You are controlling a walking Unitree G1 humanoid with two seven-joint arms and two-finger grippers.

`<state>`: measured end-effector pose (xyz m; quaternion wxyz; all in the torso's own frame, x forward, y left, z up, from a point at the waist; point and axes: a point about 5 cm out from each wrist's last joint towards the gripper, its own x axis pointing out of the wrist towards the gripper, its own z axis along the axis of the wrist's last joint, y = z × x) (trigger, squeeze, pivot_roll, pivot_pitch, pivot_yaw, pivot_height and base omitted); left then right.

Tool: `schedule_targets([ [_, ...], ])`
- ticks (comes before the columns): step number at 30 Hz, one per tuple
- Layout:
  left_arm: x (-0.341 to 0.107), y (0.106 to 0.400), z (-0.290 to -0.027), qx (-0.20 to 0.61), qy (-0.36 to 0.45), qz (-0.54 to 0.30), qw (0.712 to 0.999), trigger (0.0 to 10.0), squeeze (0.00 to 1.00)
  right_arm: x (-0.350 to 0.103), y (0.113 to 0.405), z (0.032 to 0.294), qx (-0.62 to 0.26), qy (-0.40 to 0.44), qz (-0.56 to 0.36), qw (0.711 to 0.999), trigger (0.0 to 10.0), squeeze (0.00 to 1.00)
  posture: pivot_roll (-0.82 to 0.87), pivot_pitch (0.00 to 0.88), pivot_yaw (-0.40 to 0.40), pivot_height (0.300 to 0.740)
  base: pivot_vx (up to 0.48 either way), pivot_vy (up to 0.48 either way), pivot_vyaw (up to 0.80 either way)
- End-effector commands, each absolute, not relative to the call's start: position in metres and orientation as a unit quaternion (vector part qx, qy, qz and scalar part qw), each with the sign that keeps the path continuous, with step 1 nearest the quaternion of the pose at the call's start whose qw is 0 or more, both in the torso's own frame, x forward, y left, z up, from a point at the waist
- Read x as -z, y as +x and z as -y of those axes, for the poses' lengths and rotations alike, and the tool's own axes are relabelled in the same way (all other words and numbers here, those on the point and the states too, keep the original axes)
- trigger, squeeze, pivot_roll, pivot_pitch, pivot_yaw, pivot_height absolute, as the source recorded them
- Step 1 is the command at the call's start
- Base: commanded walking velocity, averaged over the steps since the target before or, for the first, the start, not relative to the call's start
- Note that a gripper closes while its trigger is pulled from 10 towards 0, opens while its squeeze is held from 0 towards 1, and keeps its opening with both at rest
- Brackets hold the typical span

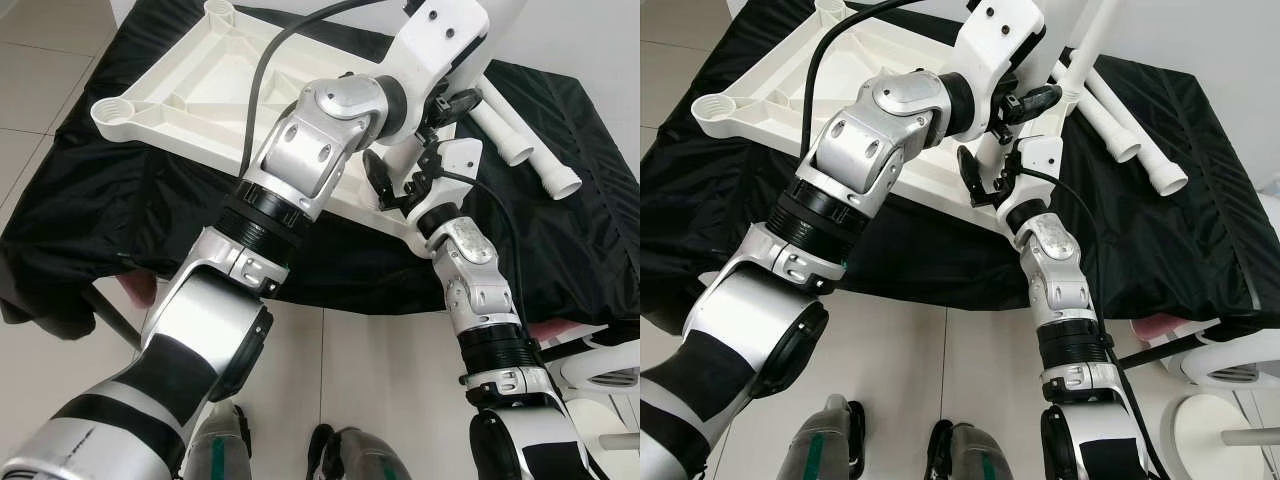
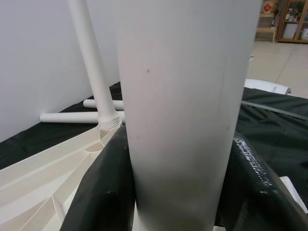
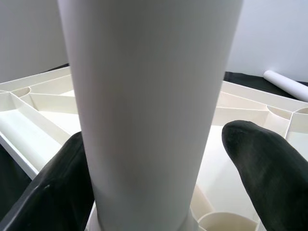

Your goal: Building children table

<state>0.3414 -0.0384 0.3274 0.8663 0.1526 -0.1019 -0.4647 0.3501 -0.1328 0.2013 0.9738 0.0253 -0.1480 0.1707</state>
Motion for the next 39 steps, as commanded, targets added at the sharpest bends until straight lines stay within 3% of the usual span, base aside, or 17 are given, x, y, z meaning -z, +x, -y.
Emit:
schedule_targets([
  [1, -0.335, 0.337, 0.046, 0.463, 0.157, 0.115, 0.864, 10.0, 0.00, -0.205, 0.350, 0.136, -0.163, 0.024, 0.152, 0.975, 8.3, 0.00, 0.12, 0.119, -0.117, 0.740, 0.000, 0.000, 0.00],
  [3, -0.335, 0.337, 0.047, 0.464, 0.158, 0.116, 0.864, 10.0, 0.00, -0.206, 0.350, 0.136, -0.162, 0.023, 0.152, 0.975, 4.9, 0.00, 0.12, 0.118, -0.117, 0.740, 0.000, 0.000, 0.00],
  [6, -0.335, 0.337, 0.047, 0.465, 0.158, 0.116, 0.863, 10.0, 0.00, -0.207, 0.350, 0.137, -0.162, 0.023, 0.151, 0.975, 4.8, 0.00, 0.12, 0.119, -0.117, 0.740, 0.000, 0.000, 0.00],
  [8, -0.335, 0.336, 0.047, 0.465, 0.158, 0.116, 0.863, 10.0, 0.00, -0.207, 0.350, 0.136, -0.165, 0.021, 0.152, 0.974, 0.7, 0.00, 0.12, 0.120, -0.117, 0.740, 0.000, 0.000, 0.00],
  [9, -0.335, 0.336, 0.047, 0.465, 0.158, 0.116, 0.863, 10.0, 0.00, -0.207, 0.350, 0.136, -0.165, 0.021, 0.152, 0.974, 0.7, 0.00, 0.12, 0.120, -0.117, 0.740, 0.000, 0.000, 0.00],
  [10, -0.335, 0.336, 0.047, 0.465, 0.159, 0.116, 0.863, 10.0, 0.00, -0.207, 0.350, 0.136, -0.167, 0.022, 0.152, 0.974, 0.0, 0.00, 0.12, 0.121, -0.118, 0.740, 0.000, 0.000, 0.00],
  [20, -0.335, 0.337, 0.048, 0.466, 0.162, 0.116, 0.862, 10.0, 0.00, -0.208, 0.349, 0.136, -0.170, 0.014, 0.155, 0.973, 0.0, 0.00, 0.12, 0.122, -0.117, 0.740, 0.000, 0.000, 0.00],
  [21, -0.335, 0.336, 0.048, 0.467, 0.162, 0.116, 0.862, 10.0, 0.00, -0.208, 0.349, 0.136, -0.169, 0.011, 0.154, 0.973, 9.8, 0.00, 0.12, 0.122, -0.116, 0.740, 0.000, 0.000, 0.00],
  [31, -0.334, 0.335, 0.050, 0.470, 0.163, 0.115, 0.860, 10.0, 0.00, -0.209, 0.350, 0.136, -0.166, 0.007, 0.154, 0.974, 10.0, 0.00, 0.12, 0.123, -0.115, 0.740, 0.000, 0.000, 0.00],
  [32, -0.334, 0.335, 0.050, 0.470, 0.163, 0.115, 0.860, 10.0, 0.00, -0.212, 0.350, 0.137, -0.167, 0.010, 0.161, 0.973, 10.0, 0.76, 0.12, 0.123, -0.117, 0.740, 0.000, 0.000, 0.00],
  [33, -0.334, 0.335, 0.050, 0.471, 0.164, 0.115, 0.859, 10.0, 0.00, -0.215, 0.350, 0.137, -0.168, 0.011, 0.166, 0.972, 10.0, 0.00, 0.12, 0.123, -0.117, 0.740, 0.000, 0.000, 0.00],
  [35, -0.334, 0.335, 0.050, 0.471, 0.164, 0.115, 0.859, 10.0, 0.00, -0.217, 0.350, 0.137, -0.172, 0.014, 0.171, 0.970, 10.0, 0.00, 0.12, 0.122, -0.117, 0.740, 0.000, 0.000, 0.00],
  [36, -0.334, 0.335, 0.050, 0.471, 0.164, 0.115, 0.859, 10.0, 0.00, -0.220, 0.349, 0.137, -0.171, 0.013, 0.176, 0.969, 10.0, 0.59, 0.12, 0.121, -0.117, 0.740, 0.000, 0.000, 0.00],
  [37, -0.334, 0.335, 0.050, 0.471, 0.164, 0.115, 0.859, 10.0, 0.00, -0.220, 0.349, 0.137, -0.171, 0.013, 0.176, 0.969, 10.0, 0.59, 0.12, 0.121, -0.117, 0.740, 0.000, 0.000, 0.00],
  [38, -0.334, 0.335, 0.050, 0.472, 0.164, 0.115, 0.859, 10.0, 0.00, -0.221, 0.349, 0.137, -0.169, 0.009, 0.179, 0.969, 10.0, 0.00, 0.12, 0.121, -0.117, 0.740, 0.000, 0.000, 0.00],
  [39, -0.334, 0.335, 0.051, 0.472, 0.164, 0.116, 0.859, 10.0, 0.00, -0.223, 0.350, 0.137, -0.168, 0.007, 0.181, 0.969, 10.0, 0.00, 0.12, 0.121, -0.117, 0.740, 0.000, 0.000, 0.00],
])
